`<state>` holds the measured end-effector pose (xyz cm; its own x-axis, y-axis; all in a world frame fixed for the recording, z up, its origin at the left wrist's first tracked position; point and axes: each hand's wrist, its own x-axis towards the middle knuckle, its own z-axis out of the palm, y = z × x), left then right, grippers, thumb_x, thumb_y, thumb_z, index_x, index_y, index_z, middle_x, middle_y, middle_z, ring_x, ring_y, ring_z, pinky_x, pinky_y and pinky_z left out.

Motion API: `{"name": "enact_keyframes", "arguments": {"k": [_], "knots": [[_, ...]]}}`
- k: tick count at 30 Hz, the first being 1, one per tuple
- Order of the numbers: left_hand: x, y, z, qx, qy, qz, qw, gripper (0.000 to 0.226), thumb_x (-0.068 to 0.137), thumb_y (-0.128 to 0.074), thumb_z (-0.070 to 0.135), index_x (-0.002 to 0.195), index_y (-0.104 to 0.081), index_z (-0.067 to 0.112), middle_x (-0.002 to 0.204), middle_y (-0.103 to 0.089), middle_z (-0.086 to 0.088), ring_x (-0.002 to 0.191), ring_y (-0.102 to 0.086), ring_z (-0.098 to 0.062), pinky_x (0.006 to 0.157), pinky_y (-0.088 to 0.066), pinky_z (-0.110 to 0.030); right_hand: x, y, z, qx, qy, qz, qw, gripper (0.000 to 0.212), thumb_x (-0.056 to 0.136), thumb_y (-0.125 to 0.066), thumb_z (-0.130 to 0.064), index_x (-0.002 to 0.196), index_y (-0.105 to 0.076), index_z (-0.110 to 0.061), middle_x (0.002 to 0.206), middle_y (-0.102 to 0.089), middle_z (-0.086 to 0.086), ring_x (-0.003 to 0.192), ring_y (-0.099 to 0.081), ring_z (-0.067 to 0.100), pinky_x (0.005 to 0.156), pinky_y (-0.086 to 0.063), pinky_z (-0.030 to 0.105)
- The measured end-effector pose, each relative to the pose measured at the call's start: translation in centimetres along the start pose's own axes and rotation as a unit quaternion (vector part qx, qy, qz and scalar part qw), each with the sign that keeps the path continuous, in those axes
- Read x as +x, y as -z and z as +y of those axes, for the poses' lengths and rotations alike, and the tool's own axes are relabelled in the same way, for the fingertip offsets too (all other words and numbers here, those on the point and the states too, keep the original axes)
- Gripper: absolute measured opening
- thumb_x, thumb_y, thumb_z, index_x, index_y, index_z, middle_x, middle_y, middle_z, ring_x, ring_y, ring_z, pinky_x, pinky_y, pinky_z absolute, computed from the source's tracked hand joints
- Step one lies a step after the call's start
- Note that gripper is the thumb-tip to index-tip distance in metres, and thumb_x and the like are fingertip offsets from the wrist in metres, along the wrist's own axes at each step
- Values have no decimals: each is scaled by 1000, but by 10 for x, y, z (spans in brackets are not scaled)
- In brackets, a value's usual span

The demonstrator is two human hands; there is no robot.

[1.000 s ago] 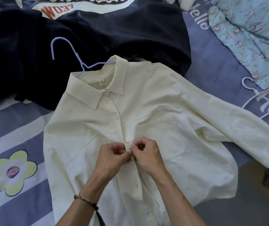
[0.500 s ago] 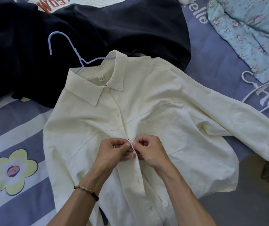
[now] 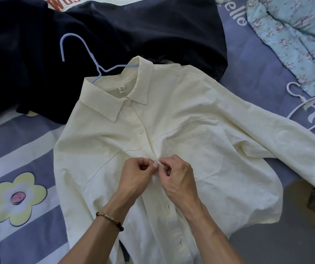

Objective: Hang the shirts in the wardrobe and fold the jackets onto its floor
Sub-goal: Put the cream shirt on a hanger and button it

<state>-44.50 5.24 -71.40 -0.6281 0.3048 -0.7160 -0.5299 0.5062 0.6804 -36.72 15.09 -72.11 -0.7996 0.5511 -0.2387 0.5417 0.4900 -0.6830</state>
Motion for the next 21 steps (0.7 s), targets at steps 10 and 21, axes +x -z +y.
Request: {"name": "enact_keyframes", "arguments": {"k": [10,21], "knots": [[-4,5,0,199,-128,8,972,17,89,-70,21,72,-67,19,62,-60,10,52,-50,2,52,-39,-11,0,8,-3,286,-281,-78,913,20,80,-75,-27,76,-73,-7,84,-68,24,66,-57,18,64,-49,35],[-26,-14,-25,213,-25,41,976,26,73,-67,8,91,-55,21,74,-61,1,66,-56,-13,60,-50,-30,-75,19,36,197,-168,-270,927,36,93,-53,-5,97,-79,-30,90,-76,-7,89,-72,15,85,-57,29]]}}
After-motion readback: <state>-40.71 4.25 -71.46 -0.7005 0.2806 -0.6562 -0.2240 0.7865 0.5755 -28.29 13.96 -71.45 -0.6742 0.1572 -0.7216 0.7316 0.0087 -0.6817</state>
